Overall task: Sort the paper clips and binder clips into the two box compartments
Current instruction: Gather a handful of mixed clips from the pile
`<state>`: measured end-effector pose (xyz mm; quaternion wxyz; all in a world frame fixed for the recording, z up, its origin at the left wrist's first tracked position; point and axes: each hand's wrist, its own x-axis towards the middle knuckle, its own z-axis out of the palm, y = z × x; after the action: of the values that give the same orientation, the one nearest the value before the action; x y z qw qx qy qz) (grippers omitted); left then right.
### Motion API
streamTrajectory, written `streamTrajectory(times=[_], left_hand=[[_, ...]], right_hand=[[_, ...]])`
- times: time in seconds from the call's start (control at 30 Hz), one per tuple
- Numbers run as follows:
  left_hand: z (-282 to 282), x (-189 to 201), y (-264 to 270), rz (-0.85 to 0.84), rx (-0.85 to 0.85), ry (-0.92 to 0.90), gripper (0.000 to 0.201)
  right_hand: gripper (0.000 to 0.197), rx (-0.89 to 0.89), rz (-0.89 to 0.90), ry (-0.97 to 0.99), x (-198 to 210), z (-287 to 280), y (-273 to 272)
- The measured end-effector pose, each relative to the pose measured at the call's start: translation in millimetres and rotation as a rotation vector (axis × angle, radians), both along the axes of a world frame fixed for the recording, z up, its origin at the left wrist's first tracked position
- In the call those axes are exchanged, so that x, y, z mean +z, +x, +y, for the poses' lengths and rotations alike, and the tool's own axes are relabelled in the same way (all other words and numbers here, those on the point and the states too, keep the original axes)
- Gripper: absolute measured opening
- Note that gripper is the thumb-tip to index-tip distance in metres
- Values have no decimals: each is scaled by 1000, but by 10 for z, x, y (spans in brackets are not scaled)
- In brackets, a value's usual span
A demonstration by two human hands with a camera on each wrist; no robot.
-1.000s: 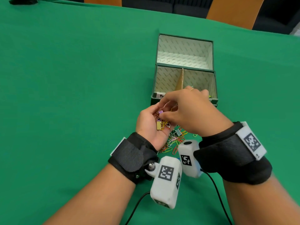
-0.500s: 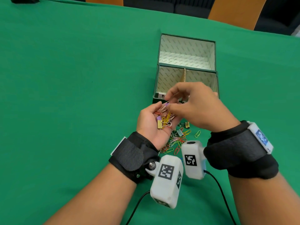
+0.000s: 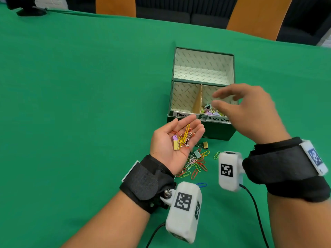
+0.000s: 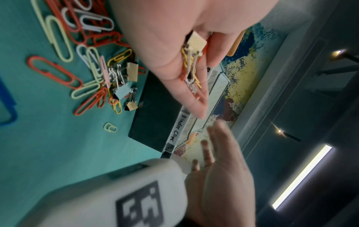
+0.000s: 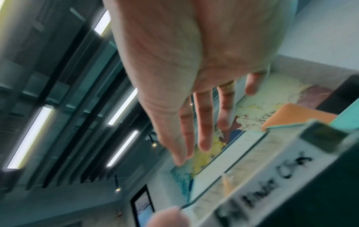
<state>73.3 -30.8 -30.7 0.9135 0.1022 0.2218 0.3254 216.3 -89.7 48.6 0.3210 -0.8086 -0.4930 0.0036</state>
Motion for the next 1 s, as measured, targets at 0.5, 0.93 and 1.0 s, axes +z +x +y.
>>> streamTrajectory(times=[0.5,0.93,1.0], left_hand=[[-49,40,-5,72,-2,92,57],[-11,-18,13,54,79,-53,40],[-4,-26,11,40,76,-43,37]], right_hand=[[26,249,-207,-306,-179,94,-532],[25,306,-261,-342,-176,92,-607],[23,313,-239,-309,-185,97,-594]])
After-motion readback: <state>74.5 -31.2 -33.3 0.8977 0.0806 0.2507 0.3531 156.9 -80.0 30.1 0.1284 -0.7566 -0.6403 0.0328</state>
